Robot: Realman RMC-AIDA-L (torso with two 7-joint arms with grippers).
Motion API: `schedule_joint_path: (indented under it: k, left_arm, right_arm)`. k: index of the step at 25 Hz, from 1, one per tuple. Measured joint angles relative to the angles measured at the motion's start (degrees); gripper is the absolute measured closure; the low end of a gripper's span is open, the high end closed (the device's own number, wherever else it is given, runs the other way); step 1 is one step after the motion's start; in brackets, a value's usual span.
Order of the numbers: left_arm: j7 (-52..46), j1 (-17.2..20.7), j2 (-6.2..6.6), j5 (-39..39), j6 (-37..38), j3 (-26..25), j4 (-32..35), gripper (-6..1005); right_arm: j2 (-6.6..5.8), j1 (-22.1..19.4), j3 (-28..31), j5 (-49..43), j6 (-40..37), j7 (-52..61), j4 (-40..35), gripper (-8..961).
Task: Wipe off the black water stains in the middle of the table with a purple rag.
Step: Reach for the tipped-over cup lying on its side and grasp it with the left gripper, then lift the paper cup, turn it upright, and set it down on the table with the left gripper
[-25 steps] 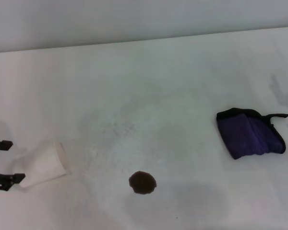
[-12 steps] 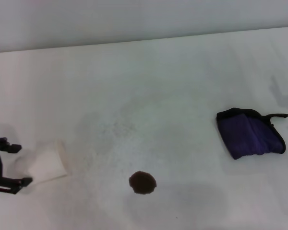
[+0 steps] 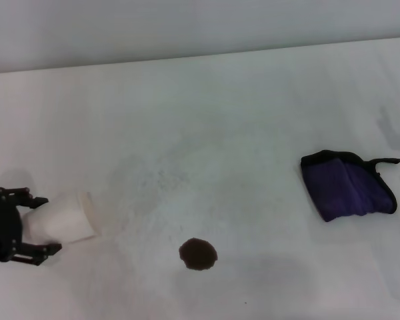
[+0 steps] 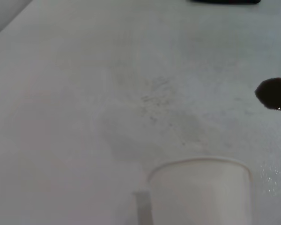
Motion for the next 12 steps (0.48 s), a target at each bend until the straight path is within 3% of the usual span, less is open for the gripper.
schedule_joint_path:
  k: [12]
  left_arm:
    - [1.5, -2.4, 0.1, -0.06, 2.23, 0.02, -3.88, 146]
  right_arm:
    - [0.0, -0.07, 0.67, -0.01, 0.02, 0.01, 0.35, 113]
